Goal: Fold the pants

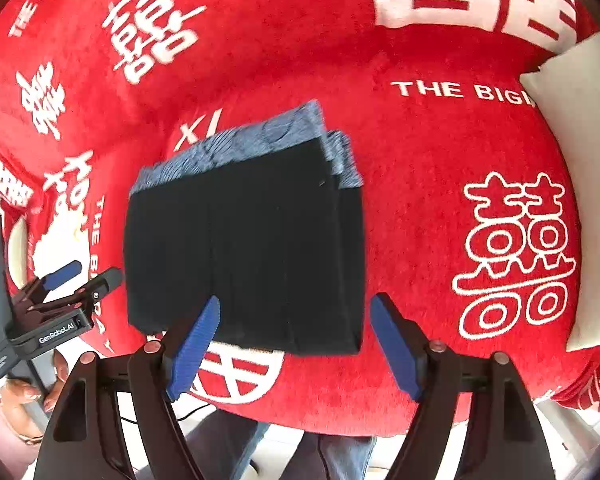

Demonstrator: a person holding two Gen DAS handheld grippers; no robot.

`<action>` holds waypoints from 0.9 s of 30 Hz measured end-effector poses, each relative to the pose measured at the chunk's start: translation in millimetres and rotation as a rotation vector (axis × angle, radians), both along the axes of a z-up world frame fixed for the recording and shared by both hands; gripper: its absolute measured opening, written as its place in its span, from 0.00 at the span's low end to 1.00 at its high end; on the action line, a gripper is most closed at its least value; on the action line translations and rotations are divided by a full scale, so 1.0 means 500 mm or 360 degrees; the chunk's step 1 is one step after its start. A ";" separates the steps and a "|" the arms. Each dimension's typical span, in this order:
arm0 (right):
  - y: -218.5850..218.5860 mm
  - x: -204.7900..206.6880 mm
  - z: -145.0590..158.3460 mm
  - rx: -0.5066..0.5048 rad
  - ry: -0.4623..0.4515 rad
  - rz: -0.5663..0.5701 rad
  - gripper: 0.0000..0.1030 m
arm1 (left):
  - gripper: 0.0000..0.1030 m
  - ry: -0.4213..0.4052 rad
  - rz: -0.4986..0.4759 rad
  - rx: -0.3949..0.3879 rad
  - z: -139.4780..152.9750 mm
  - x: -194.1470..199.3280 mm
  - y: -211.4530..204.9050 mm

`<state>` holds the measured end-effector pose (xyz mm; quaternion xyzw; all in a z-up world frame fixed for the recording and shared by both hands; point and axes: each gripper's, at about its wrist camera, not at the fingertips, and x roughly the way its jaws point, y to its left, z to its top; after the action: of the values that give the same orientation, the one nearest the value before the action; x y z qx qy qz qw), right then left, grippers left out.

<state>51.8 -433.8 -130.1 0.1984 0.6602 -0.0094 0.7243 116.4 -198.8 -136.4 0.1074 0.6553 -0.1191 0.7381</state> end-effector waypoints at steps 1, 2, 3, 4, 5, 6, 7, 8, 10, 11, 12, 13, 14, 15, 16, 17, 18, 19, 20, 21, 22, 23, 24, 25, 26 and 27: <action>0.009 -0.002 0.003 -0.0021 0.0003 0.0013 0.81 | 0.99 0.0002 -0.0009 0.0009 0.004 -0.007 -0.003; 0.021 -0.004 0.009 -0.0053 0.0004 0.0024 0.82 | 0.99 0.0015 -0.0022 0.0010 0.008 -0.014 -0.006; 0.027 -0.009 0.014 -0.0075 0.0007 0.0027 0.85 | 0.99 0.0022 -0.0033 0.0005 0.012 -0.021 -0.008; 0.029 -0.012 0.018 -0.0088 0.0009 0.0025 0.89 | 0.99 0.0023 -0.0042 0.0006 0.015 -0.027 -0.010; 0.036 -0.015 0.023 -0.0107 0.0012 0.0018 0.90 | 0.99 0.0028 -0.0050 0.0011 0.020 -0.034 -0.012; 0.041 -0.017 0.026 -0.0118 0.0016 0.0013 0.99 | 0.99 0.0045 -0.0057 0.0010 0.022 -0.040 -0.013; 0.046 -0.019 0.030 -0.0133 0.0019 0.0007 1.00 | 0.99 0.0059 -0.0059 0.0012 0.024 -0.046 -0.014; 0.048 -0.021 0.034 -0.0146 0.0021 0.0006 1.00 | 0.99 0.0071 -0.0062 0.0010 0.027 -0.052 -0.015; 0.056 -0.027 0.044 -0.0183 0.0017 0.0008 1.00 | 0.99 0.0066 -0.0074 0.0014 0.037 -0.064 -0.015; 0.062 -0.031 0.050 -0.0215 0.0019 0.0016 1.00 | 0.99 0.0057 -0.0078 0.0023 0.041 -0.069 -0.015; 0.069 -0.034 0.055 -0.0256 0.0027 0.0032 1.00 | 0.99 0.0049 -0.0081 0.0034 0.047 -0.075 -0.014; 0.073 -0.035 0.058 -0.0274 0.0033 0.0042 1.00 | 0.99 0.0046 -0.0080 0.0037 0.051 -0.079 -0.013; 0.079 -0.038 0.062 -0.0293 0.0040 0.0054 1.00 | 0.99 0.0044 -0.0076 0.0044 0.055 -0.084 -0.012; 0.082 -0.041 0.067 -0.0312 0.0049 0.0051 1.00 | 0.99 0.0042 -0.0074 0.0053 0.058 -0.087 -0.010; 0.083 -0.041 0.069 -0.0324 0.0054 0.0049 1.00 | 0.99 0.0038 -0.0069 0.0060 0.061 -0.089 -0.009; 0.086 -0.044 0.074 -0.0337 0.0060 0.0043 1.00 | 0.99 0.0032 -0.0060 0.0064 0.066 -0.091 -0.007; 0.088 -0.046 0.077 -0.0342 0.0065 0.0039 1.00 | 0.99 0.0027 -0.0057 0.0070 0.068 -0.092 -0.006; 0.089 -0.047 0.078 -0.0346 0.0071 0.0036 1.00 | 0.99 0.0024 -0.0054 0.0081 0.071 -0.093 -0.004; 0.091 -0.048 0.079 -0.0352 0.0081 0.0030 1.00 | 0.99 0.0027 -0.0054 0.0094 0.072 -0.093 -0.003; 0.092 -0.049 0.080 -0.0355 0.0085 0.0027 1.00 | 0.99 0.0024 -0.0057 0.0110 0.073 -0.094 -0.002; 0.094 -0.050 0.080 -0.0356 0.0091 0.0022 1.00 | 0.99 0.0022 -0.0064 0.0127 0.074 -0.094 -0.002; 0.096 -0.052 0.081 -0.0357 0.0094 0.0021 1.00 | 0.99 0.0023 -0.0069 0.0131 0.076 -0.095 -0.002; 0.098 -0.053 0.082 -0.0357 0.0097 0.0023 1.00 | 0.99 0.0024 -0.0069 0.0130 0.078 -0.096 -0.003; 0.101 -0.055 0.083 -0.0359 0.0098 0.0026 1.00 | 0.99 0.0028 -0.0073 0.0126 0.081 -0.098 -0.003; 0.103 -0.056 0.083 -0.0362 0.0098 0.0027 1.00 | 0.99 0.0031 -0.0078 0.0126 0.083 -0.099 -0.003; 0.105 -0.057 0.085 -0.0367 0.0097 0.0030 1.00 | 0.99 0.0032 -0.0086 0.0131 0.084 -0.101 -0.003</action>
<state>23.6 -381.1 -87.7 0.1072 0.6783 -0.0843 0.7220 65.9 -200.1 -94.6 0.1541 0.6639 -0.1131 0.7230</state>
